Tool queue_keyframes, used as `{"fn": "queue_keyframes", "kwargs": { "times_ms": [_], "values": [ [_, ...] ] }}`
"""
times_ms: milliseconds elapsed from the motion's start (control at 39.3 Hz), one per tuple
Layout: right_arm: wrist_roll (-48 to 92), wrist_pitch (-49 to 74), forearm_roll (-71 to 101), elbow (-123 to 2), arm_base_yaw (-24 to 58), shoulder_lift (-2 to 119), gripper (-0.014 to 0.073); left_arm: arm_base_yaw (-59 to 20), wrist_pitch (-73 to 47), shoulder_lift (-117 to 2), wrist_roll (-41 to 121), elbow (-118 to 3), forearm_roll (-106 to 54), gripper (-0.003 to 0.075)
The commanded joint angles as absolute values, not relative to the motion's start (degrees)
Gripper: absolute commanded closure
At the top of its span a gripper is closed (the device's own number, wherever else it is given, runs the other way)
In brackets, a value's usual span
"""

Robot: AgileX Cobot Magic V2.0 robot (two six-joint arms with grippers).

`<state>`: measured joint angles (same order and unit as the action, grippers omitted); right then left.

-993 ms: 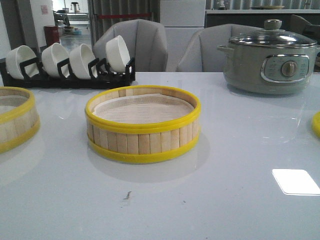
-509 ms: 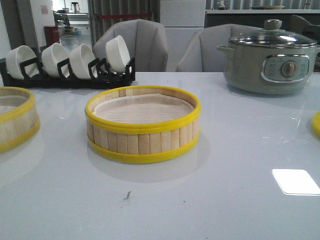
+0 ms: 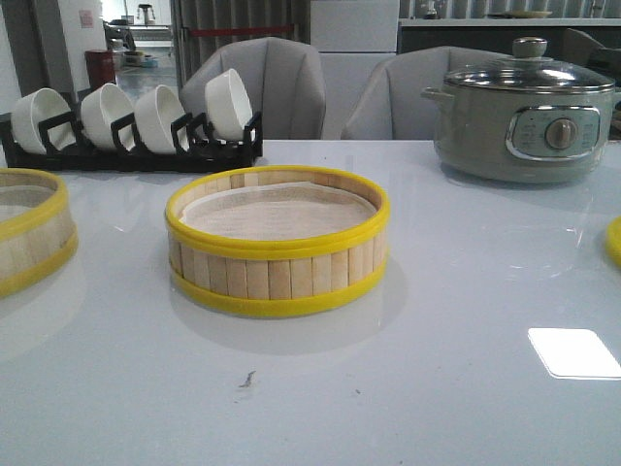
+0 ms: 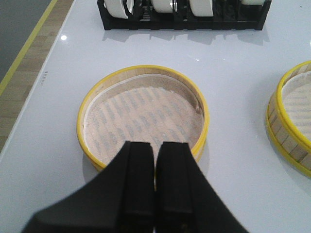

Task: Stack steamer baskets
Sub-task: 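Move the left gripper over the nearby bamboo basket and lower to its rim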

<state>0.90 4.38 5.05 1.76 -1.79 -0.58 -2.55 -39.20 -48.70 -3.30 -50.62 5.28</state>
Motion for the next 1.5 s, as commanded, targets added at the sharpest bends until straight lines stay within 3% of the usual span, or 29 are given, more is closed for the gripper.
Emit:
{"fn": "queue_keyframes", "kwargs": {
  "times_ms": [0, 560, 739, 892, 1197, 1477],
  "values": [
    [1.28, -0.80, 4.92, 0.89, -2.24, -1.75, 0.0524, -2.58, -36.23, -48.39, -3.48, -52.60, 6.23, 0.0636],
    [-3.46, -6.82, 6.03, 0.68, -2.24, -1.75, 0.0524, -2.58, -37.85, -48.52, -3.48, -52.47, 7.71, 0.0636],
    [-8.48, 5.09, 8.70, -10.32, -2.17, -0.52, 0.0524, -2.58, -37.98, -48.52, -3.48, -52.47, 7.71, 0.0636],
    [-6.18, 16.41, 7.47, -21.98, -2.13, 10.50, 0.0524, -2.58, -37.83, -48.52, -3.48, -52.47, 7.47, 0.0636],
    [-6.18, 26.43, 7.88, -37.60, -2.13, 38.91, 0.0524, -2.58, -37.33, -48.52, -3.48, -52.47, 6.15, 0.0636],
    [-6.18, 24.47, 7.88, -38.78, -2.11, 44.31, 0.0524, -2.58, -36.57, -48.52, -3.48, -52.47, 4.55, 0.0636]
  ]
}}
